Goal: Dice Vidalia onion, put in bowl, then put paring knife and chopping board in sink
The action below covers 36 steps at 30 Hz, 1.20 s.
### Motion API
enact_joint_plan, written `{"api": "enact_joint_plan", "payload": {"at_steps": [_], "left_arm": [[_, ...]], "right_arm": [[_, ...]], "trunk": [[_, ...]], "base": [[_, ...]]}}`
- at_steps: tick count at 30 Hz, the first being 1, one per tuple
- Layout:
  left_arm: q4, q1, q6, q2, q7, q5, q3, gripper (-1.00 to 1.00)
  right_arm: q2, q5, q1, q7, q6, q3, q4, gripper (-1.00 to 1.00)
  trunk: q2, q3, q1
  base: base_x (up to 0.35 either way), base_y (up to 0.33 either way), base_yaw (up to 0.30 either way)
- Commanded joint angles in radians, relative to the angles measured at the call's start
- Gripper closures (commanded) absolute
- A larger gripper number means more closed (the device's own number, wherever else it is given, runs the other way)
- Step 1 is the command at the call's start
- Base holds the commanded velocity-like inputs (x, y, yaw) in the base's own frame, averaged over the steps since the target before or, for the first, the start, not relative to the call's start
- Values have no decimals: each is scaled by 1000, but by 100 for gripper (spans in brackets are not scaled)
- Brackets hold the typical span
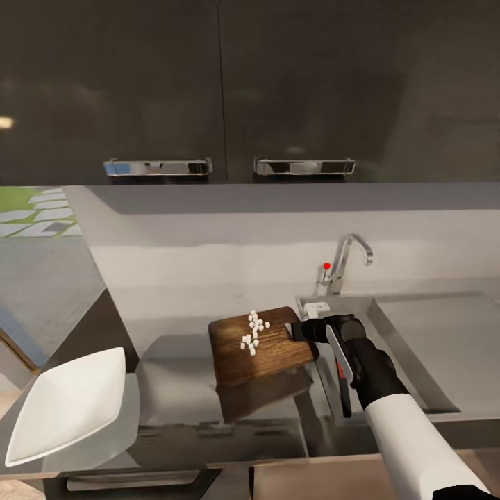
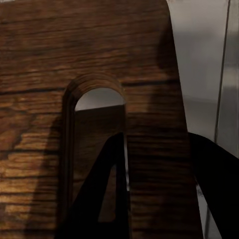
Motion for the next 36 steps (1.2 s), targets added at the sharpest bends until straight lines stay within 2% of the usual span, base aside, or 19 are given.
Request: {"api": "enact_joint_plan", "payload": {"at_steps": [1,10,36], "left_arm": [[5,-2,-10,1,-6,10,-4,-100],[6,-2,-31,2,-7,10,-4,-100],[6,-2,-31,2,-7,10,-4,-100]], "right_arm": [[0,-2,-1,1,5,0,-1,100],[0,-2,-1,1,5,0,-1,100],[2,-4,-1,5,4,1,-1,100]], "trunk": [[-2,0,1],[-2,14,1],[-2,55,1]], "base": [[201,0,0],[196,0,0],[-17,15,0]]}}
